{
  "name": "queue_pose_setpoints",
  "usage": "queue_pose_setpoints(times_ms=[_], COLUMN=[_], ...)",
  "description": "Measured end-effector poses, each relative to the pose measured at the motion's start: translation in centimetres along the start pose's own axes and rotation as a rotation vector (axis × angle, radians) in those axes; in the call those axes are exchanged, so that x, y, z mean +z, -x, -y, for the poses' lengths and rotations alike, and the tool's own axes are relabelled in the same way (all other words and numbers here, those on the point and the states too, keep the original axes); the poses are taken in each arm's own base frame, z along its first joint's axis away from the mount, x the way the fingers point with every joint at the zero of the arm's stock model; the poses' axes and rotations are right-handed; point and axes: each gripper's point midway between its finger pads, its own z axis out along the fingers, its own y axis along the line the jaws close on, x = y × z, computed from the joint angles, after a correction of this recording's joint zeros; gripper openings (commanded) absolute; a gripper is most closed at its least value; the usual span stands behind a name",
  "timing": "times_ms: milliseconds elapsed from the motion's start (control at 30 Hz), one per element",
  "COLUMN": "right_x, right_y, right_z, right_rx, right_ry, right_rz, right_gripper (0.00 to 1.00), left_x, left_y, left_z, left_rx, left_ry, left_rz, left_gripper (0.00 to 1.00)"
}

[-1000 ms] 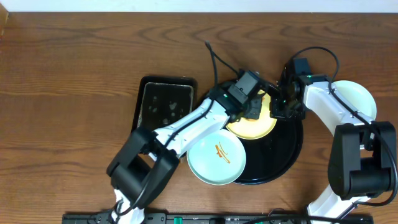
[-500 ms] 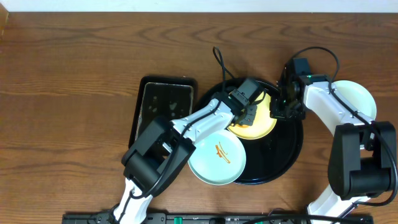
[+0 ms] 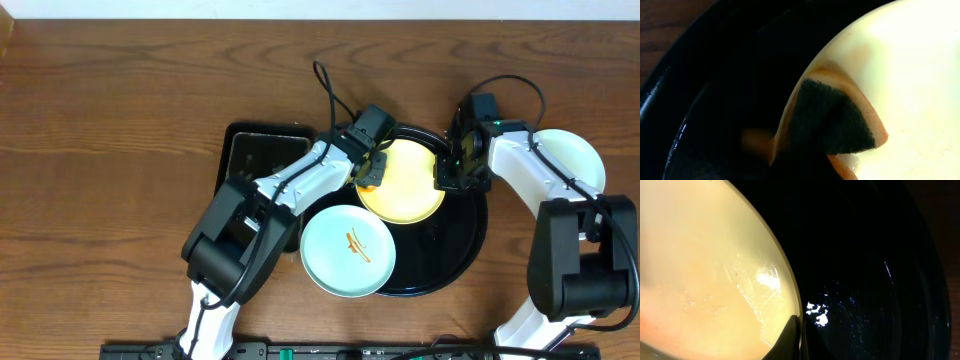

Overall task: Clean dirty plates on tray and stack at the side
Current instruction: 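Scrub the yellow plate with the sponge in the left gripper, then return the sponge with the left gripper to the black tray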

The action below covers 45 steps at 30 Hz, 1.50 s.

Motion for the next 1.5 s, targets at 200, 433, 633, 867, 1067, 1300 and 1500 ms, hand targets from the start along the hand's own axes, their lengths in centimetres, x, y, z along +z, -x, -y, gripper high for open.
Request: queue_pose_setpoints(times_ms=[200,433,633,867,1067,1300,1500], right_x=[0.0,0.0,0.0,0.0,0.2,0.8,0.7], right_y=[0.0,0.0,0.0,0.0,0.4,0.6,1.1], right_z=[-0.1,0.0,0.0,-0.1,-0.1,-0.6,-0.8], right_rx=[0.0,0.0,0.0,0.0,-0.002,-0.017,-0.018], right_ry=[0.004,0.003,0.003,0.003,0.007,0.042,0.066], right_rz=[0.0,-0.002,-0.002,-0.002,0.019,0.044,0.062], right_gripper=[0.01,0.01,0.01,0.02,0.01,0.01,0.01], left_x=[-1.1,-7.8,-10.6,-11.4,-11.9,-11.9,-11.9], left_y=[0.2,2.5,1.6,-0.6,-1.3,-1.5,-1.5], left_z=[-0.2,-2.8,-7.2,-13.5,-16.6,-17.0,-17.0], left_rx=[-0.008,-0.052,-0.117,-0.234,-0.305,-0.313,-0.307], left_ry=[-0.007,0.05,0.15,0.254,0.287,0.29,0.29], left_rz=[0.002,0.094,0.061,-0.052,-0.082,-0.087,-0.088], left_gripper=[0.09,0.09,0.09,0.13,0.13,0.13,0.13])
